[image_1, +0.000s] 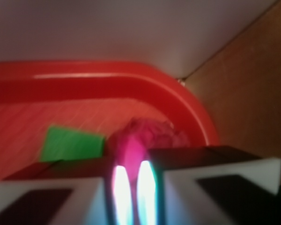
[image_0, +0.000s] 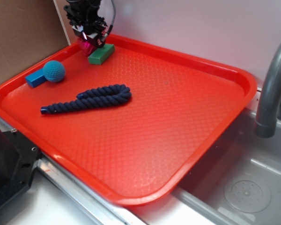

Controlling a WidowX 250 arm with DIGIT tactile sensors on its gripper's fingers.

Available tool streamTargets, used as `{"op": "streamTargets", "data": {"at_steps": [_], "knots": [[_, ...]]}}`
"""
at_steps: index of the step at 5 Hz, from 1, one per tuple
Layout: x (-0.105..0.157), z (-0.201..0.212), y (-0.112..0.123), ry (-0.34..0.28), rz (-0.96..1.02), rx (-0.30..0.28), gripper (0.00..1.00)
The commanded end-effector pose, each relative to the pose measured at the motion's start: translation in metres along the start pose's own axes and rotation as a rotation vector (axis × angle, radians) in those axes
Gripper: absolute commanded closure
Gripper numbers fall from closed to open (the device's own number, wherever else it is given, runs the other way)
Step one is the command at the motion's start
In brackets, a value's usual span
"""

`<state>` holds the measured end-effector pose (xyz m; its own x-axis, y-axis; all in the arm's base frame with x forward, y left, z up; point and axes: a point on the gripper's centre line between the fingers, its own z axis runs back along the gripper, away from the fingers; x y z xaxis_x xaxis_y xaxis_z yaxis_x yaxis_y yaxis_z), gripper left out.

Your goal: Grab the red paper.

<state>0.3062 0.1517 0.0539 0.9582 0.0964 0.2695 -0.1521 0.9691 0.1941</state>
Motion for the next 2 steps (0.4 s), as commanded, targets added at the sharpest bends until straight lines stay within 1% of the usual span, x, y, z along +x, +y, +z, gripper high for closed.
{"op": "streamTargets", "data": {"at_steps": [1, 2], "knots": [[0.015, 0.031, 0.030, -0.069, 0.083, 0.062, 0.00], [0.020, 0.020, 0.038, -0.050, 0.093, 0.075, 0.00]]}}
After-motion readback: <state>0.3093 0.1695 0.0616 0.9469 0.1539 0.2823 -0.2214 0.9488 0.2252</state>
